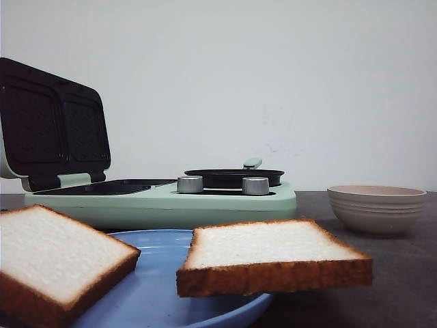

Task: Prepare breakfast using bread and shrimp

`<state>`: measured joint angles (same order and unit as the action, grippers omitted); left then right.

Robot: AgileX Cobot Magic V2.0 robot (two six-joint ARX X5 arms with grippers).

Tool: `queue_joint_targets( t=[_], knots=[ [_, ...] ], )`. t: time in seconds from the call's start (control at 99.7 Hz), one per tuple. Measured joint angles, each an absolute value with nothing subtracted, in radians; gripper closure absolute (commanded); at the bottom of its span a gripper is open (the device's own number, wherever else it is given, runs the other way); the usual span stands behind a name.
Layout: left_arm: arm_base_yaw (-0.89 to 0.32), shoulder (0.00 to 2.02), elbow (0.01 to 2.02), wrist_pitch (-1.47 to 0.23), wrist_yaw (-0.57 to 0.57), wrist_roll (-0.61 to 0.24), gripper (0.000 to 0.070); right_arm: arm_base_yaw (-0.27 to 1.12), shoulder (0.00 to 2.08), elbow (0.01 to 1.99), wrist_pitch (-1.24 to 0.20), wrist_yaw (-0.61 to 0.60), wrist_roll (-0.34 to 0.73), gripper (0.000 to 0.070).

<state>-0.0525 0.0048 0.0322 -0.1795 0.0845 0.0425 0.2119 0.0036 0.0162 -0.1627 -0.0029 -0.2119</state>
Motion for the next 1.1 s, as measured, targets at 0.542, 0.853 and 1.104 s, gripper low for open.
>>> queue_joint_targets(
  t=[0.542, 0.853, 1.104],
  knots=[
    [-0.052, 0.005, 0.032, -0.179, 0.084, 0.036, 0.0700, 0.212, 0.004, 0.016, -0.047, -0.004, -0.097, 0.0696],
    [-0.052, 0.005, 0.032, -0.179, 0.084, -0.001, 0.0700, 0.212, 0.003, 0.016, -0.050, -0.002, 0.059, 0.0696],
    [-0.052, 0.005, 0.032, -0.179, 0.084, -0.170, 0.0700, 0.212, 0.003, 0.016, -0.115, 0.001, 0.182, 0.0696]
  ],
)
